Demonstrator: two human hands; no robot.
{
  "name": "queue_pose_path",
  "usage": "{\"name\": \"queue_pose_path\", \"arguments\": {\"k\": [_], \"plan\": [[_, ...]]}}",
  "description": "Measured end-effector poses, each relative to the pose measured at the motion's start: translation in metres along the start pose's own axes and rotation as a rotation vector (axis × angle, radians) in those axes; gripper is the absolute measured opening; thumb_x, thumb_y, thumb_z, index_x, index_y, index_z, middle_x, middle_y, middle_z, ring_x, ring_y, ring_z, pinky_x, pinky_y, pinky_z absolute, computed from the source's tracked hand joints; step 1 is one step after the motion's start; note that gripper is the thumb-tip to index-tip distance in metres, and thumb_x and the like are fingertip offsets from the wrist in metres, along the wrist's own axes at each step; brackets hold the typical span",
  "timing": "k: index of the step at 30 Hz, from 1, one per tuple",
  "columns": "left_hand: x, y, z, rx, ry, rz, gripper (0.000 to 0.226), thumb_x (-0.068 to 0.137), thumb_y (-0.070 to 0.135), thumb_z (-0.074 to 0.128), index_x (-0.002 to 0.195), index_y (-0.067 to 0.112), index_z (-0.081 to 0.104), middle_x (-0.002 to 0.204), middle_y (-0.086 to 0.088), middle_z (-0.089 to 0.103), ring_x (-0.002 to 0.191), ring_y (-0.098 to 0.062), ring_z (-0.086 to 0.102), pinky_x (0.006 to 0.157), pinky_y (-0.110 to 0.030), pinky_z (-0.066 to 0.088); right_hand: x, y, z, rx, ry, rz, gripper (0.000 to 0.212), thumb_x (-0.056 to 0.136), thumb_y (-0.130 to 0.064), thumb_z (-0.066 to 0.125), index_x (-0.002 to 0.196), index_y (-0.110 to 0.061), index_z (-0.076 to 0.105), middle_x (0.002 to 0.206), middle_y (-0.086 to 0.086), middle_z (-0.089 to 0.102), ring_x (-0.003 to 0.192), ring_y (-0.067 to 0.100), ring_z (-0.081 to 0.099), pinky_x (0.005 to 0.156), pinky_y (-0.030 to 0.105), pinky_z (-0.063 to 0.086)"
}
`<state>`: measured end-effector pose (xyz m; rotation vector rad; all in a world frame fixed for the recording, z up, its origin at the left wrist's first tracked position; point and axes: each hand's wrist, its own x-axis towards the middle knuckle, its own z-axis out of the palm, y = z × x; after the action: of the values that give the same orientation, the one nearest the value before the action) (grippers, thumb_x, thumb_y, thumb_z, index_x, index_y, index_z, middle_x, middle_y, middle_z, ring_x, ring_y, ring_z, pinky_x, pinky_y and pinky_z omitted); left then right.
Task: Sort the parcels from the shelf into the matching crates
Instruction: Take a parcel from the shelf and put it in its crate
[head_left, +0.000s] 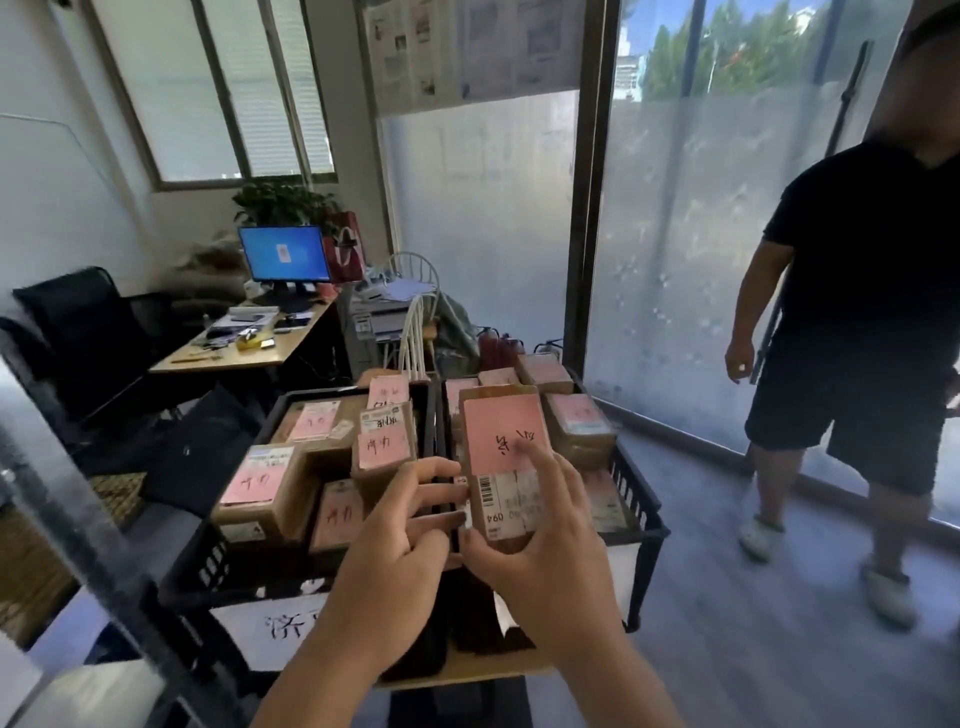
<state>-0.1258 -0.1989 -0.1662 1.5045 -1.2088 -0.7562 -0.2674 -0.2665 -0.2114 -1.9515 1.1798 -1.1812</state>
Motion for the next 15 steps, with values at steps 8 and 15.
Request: {"name": "queue_pose_path", "arguments": {"k": [8,15], "plan": [[0.134,-0.021,0.003,0.248,0.040,-0.075,0.064,0.101,0.006,0.051,0.129,0.064,0.048,0.142,0.026,0.054,0.134,0.004,0.051,0.115,-0.041,0.046,0.142,0.105,0.051,-0.087,-0.141,0.135,0.086,0.073,-0.051,0.078,0.144,-0.050,0.030,0.129,-0.025,0.034,0.107,0.009,0.057,0.085,0.032,0.057],[0.216,-0.046,-0.029,0.259,0.137,-0.018,0.056,0.105,0.006,0.049,0.123,0.059,0.052,0.144,0.024,0.053,0.126,0.018,0.046,0.081,-0.003,0.043,0.202,0.168,0.137,-0.173,-0.333,0.290,0.088,0.070,-0.056,0.073,0.146,-0.043,0.031,0.126,-0.011,0.040,0.104,0.014,0.053,0.082,0.038,0.061]]}}
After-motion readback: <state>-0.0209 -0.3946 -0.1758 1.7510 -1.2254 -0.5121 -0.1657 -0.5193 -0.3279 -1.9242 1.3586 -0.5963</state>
